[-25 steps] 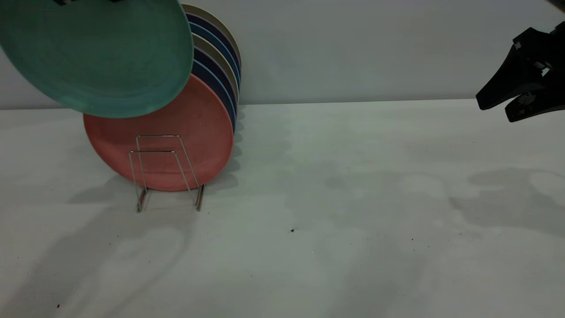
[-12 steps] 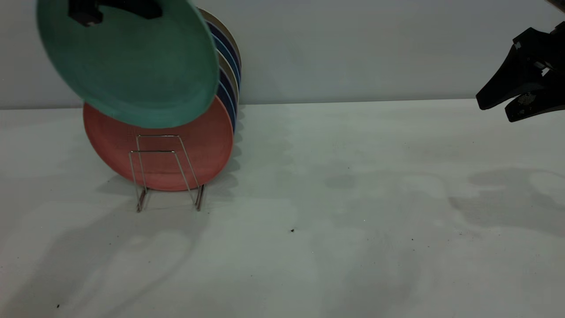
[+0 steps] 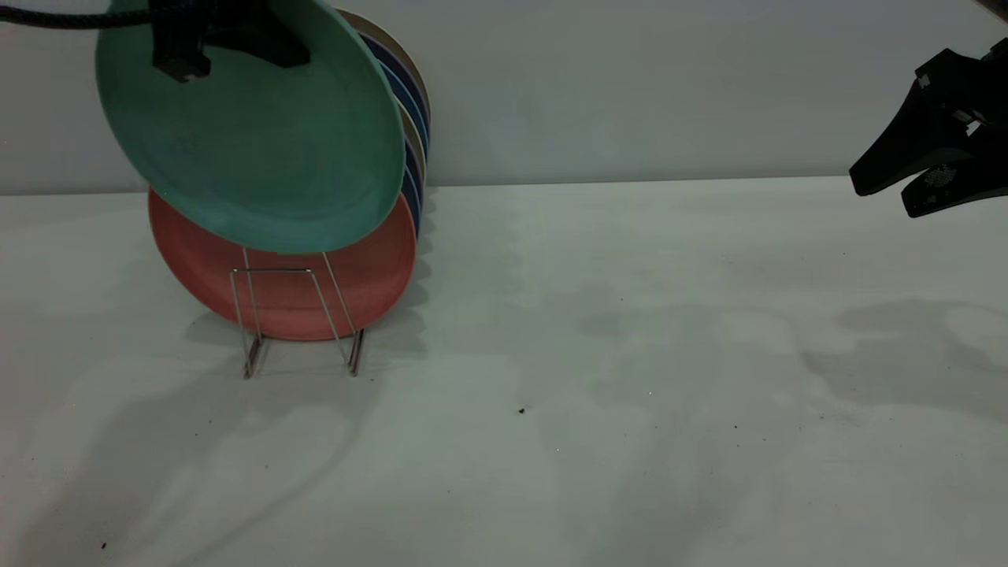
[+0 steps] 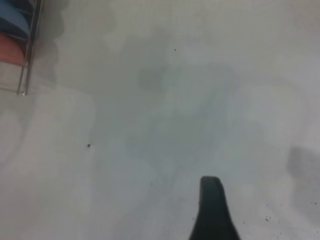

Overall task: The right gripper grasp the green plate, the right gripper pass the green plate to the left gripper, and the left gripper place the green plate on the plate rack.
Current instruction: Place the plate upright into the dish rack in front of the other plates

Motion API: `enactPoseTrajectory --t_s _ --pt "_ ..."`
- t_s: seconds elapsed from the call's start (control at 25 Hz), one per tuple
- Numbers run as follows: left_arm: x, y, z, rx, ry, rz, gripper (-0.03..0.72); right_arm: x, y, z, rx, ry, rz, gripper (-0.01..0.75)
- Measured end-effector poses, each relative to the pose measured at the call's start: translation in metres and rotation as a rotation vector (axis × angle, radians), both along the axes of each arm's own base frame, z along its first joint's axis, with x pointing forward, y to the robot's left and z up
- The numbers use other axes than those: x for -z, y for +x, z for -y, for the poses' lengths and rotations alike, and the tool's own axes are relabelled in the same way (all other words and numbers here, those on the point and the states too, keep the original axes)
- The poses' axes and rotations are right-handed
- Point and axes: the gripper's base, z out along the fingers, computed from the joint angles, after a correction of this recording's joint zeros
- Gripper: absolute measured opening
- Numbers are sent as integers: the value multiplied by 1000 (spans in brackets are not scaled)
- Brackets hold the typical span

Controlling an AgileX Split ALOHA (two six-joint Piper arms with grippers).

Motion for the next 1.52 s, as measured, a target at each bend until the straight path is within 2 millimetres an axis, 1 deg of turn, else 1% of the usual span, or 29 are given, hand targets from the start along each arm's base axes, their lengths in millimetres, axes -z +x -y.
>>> enactPoseTrajectory --t_s 0.8,1.4,1.52 --pt "36 8 -6 -82 76 -108 350 0 -1 0 -9 -11 -2 564" --pt "38 9 -6 -84 76 -114 349 0 -1 0 -9 -11 -2 564" --pt "38 9 -6 -84 76 -116 362 0 -1 0 -9 -11 -2 564"
